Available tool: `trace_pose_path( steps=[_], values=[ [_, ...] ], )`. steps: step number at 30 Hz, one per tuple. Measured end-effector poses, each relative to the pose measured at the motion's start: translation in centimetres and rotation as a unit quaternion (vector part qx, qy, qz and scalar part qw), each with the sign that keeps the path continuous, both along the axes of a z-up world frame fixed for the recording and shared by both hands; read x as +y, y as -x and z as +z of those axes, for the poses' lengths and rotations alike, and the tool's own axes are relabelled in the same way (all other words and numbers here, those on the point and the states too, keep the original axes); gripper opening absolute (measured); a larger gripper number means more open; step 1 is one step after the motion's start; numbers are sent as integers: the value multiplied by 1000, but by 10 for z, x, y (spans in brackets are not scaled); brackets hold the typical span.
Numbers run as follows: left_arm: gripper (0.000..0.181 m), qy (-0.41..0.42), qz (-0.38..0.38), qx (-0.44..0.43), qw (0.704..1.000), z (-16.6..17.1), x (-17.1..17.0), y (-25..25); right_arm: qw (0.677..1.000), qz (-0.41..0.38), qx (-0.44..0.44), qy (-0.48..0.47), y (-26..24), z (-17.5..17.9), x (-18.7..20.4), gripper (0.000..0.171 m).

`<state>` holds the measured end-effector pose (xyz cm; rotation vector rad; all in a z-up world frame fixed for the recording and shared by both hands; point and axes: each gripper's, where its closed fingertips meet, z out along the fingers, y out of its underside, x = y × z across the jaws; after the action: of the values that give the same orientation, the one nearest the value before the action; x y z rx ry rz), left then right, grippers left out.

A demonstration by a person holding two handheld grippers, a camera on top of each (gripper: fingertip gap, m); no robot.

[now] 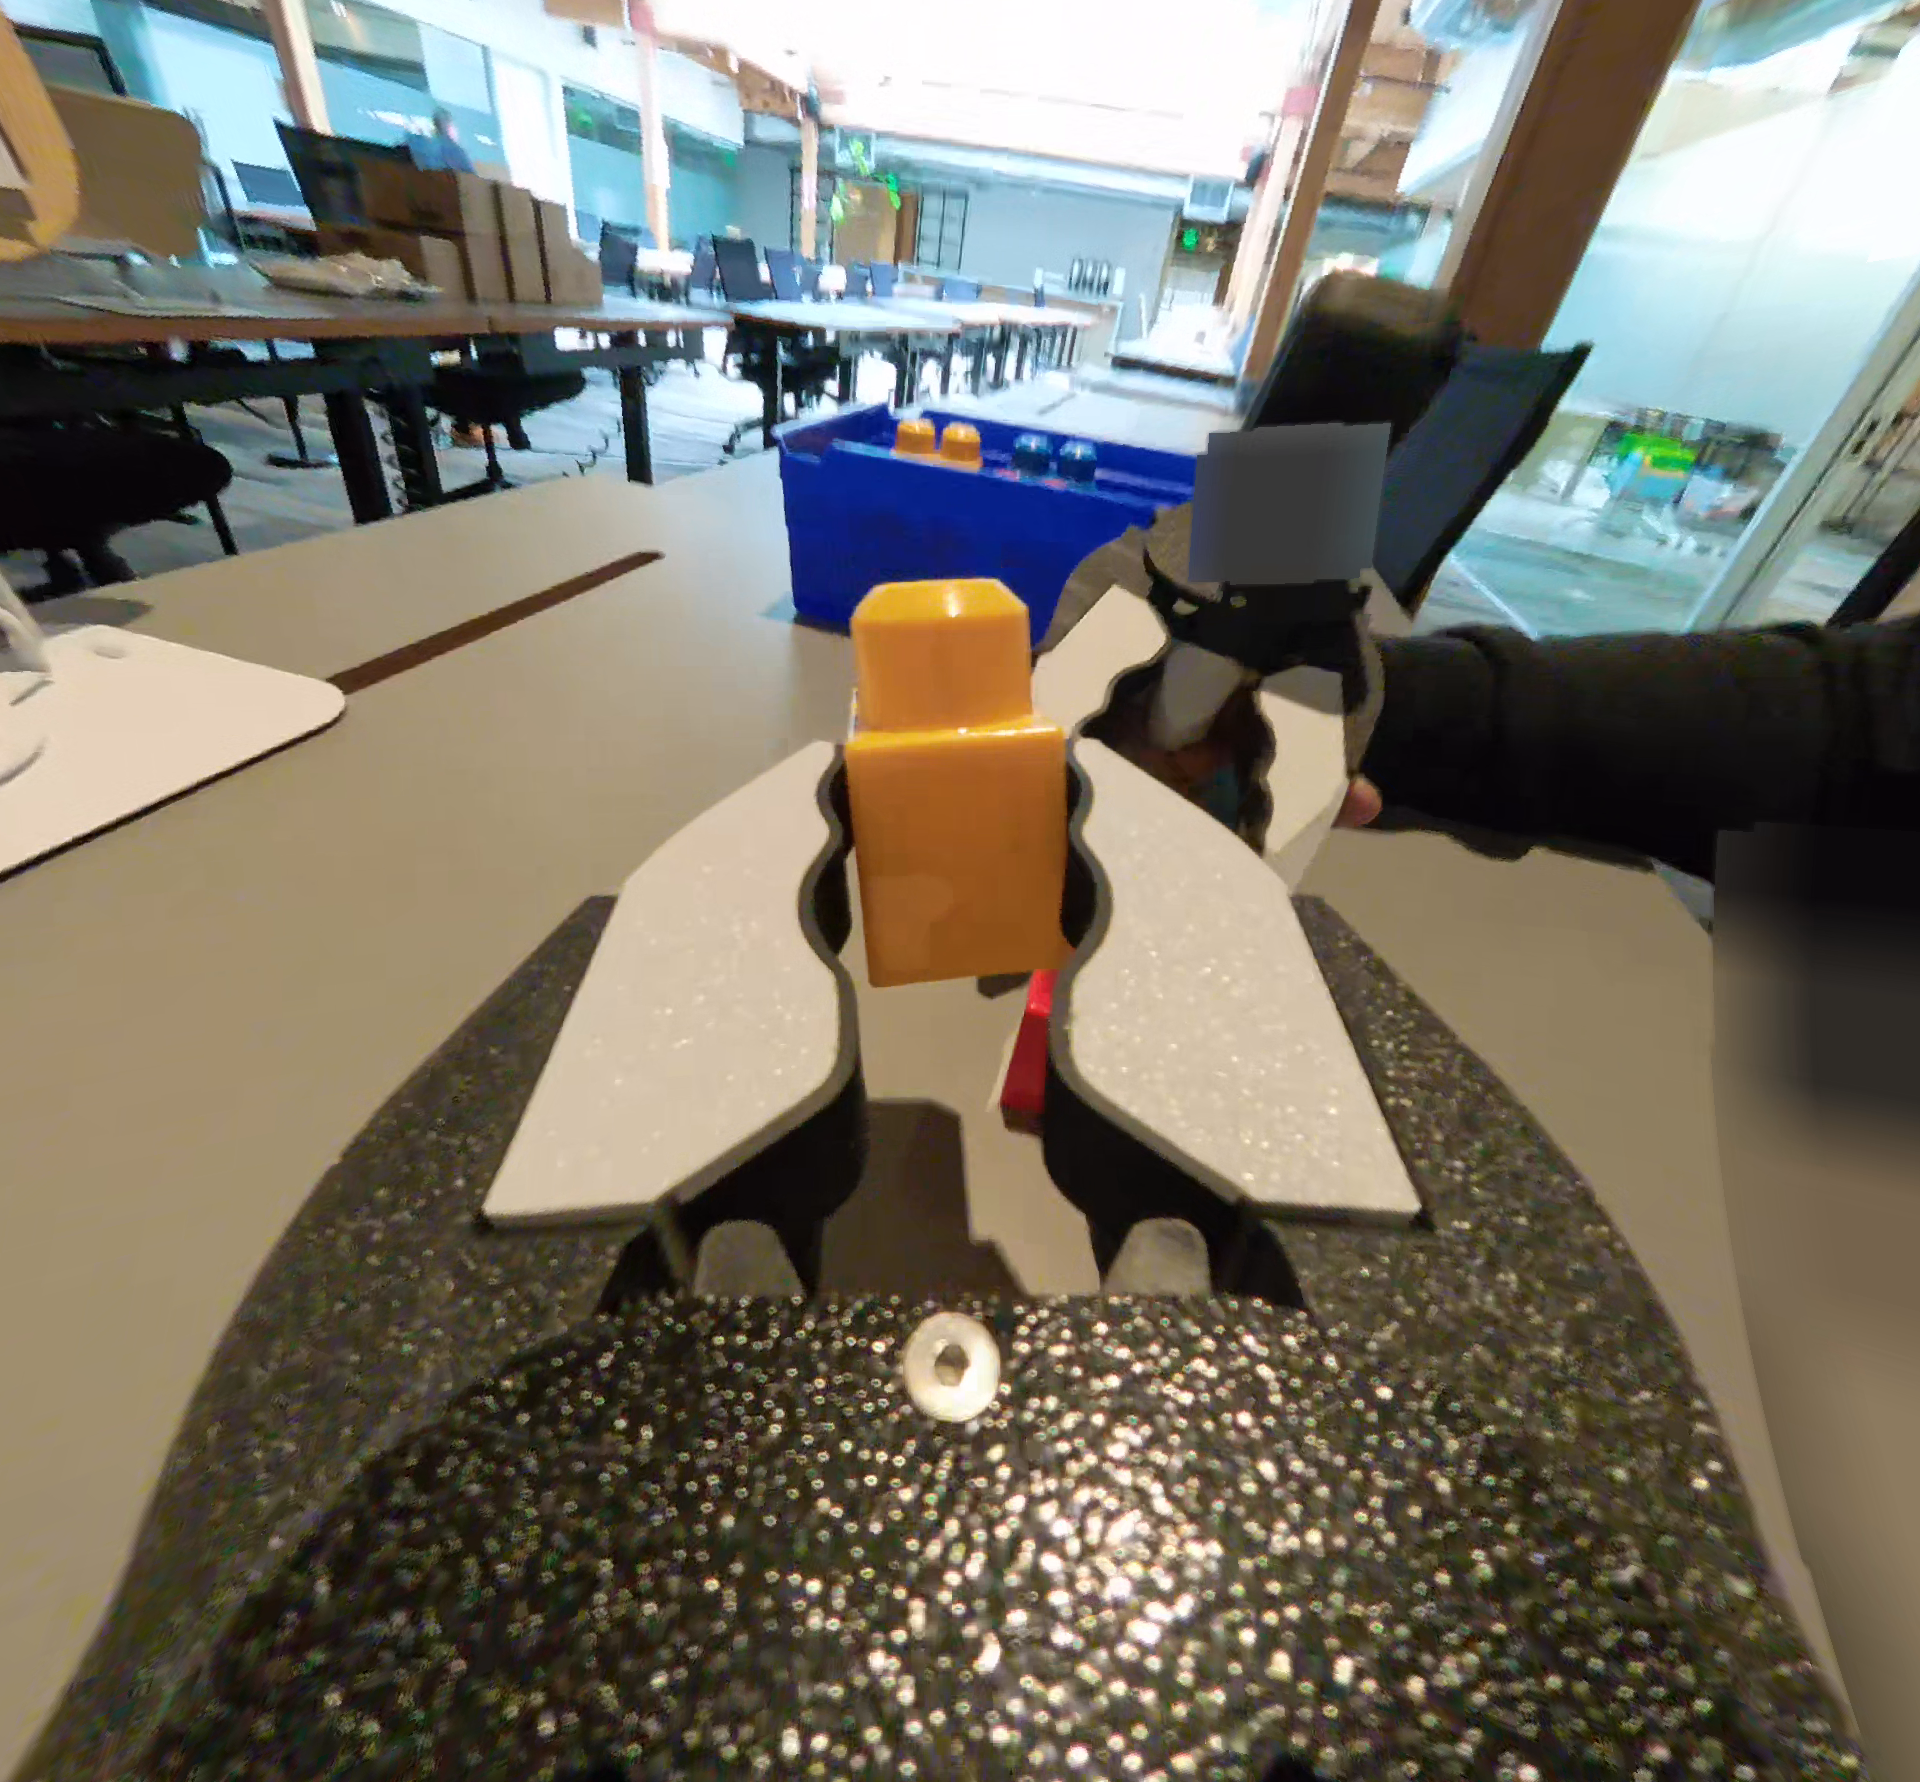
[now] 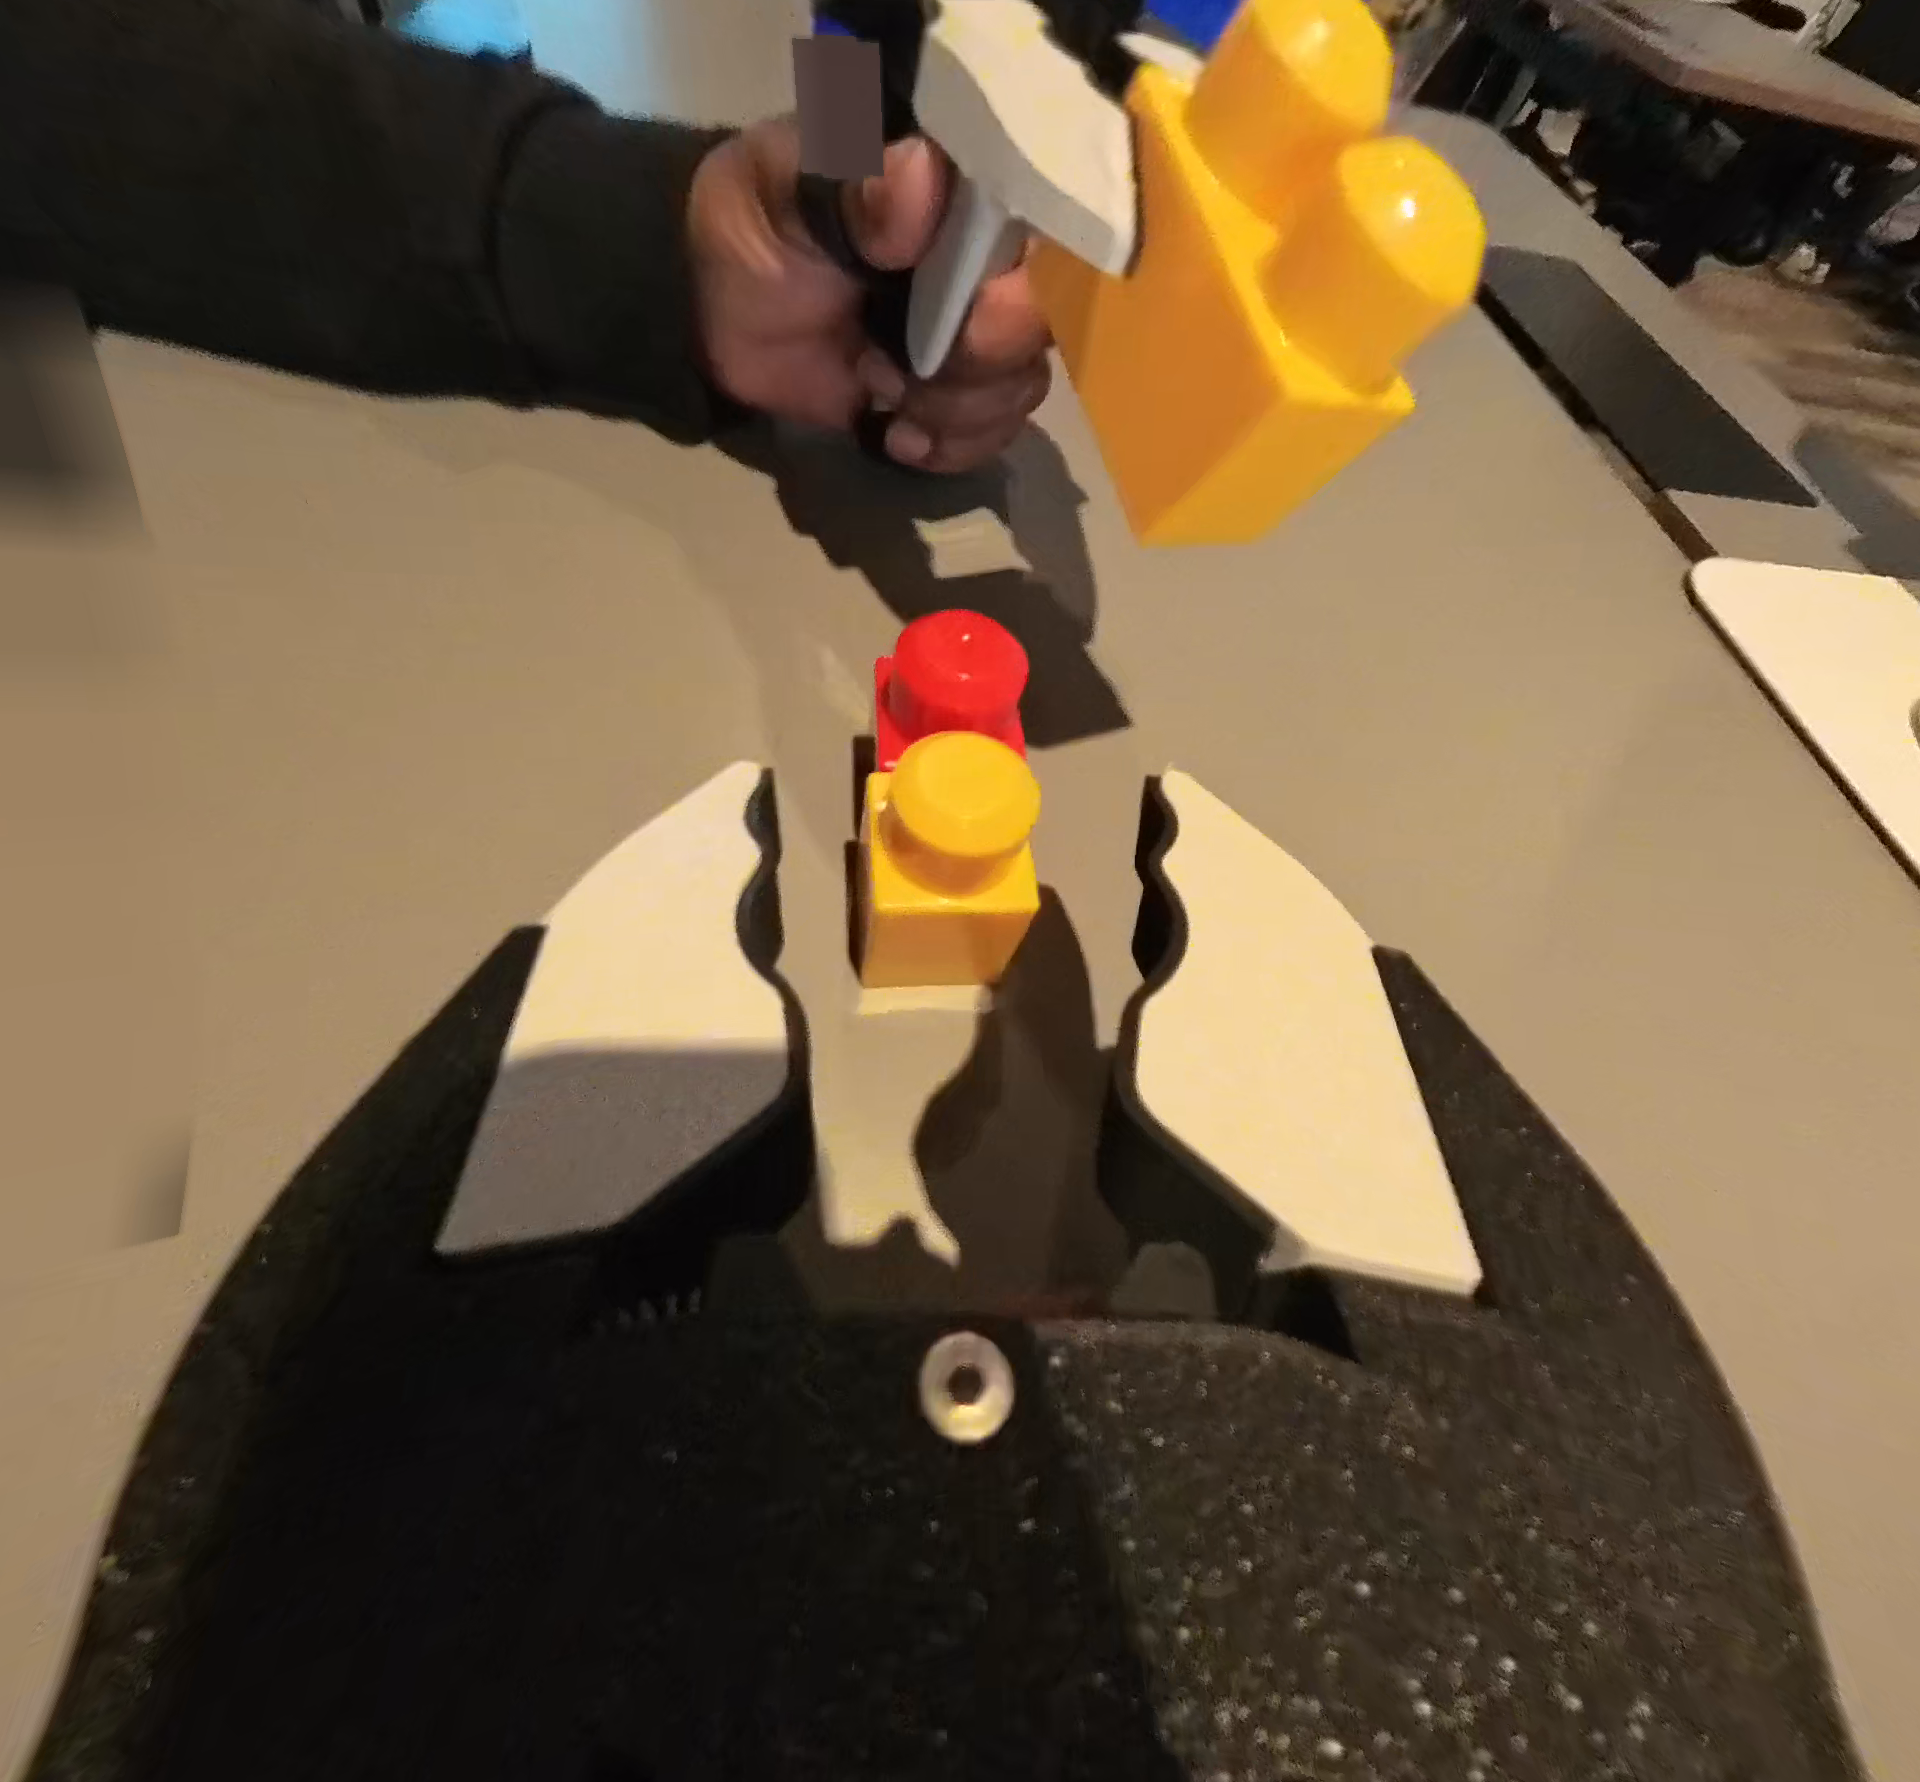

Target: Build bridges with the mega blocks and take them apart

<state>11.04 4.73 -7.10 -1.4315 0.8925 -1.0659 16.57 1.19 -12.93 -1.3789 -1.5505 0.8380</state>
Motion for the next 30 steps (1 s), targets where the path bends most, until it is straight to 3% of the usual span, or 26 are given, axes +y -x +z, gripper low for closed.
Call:
trace_pose_path(
  steps=[4, 13, 24, 30],
  values=[
    [36, 6, 6, 18, 1000, -6, 2, -1, 999, -2, -39, -32, 4, -12, -2, 66],
    [36, 22, -23, 38, 999, -14, -4, -6, 999, -27, 12, -36, -4, 3, 0, 59],
    [36, 20, -66, 34, 997, -13, -16, -12, 996, -48, -61, -36, -4, -18, 3, 61],
    [36, 22, -73, 44, 996, -16, -18, -14, 992, -69, -95, -44, -1, -27, 9, 47]
  ],
)
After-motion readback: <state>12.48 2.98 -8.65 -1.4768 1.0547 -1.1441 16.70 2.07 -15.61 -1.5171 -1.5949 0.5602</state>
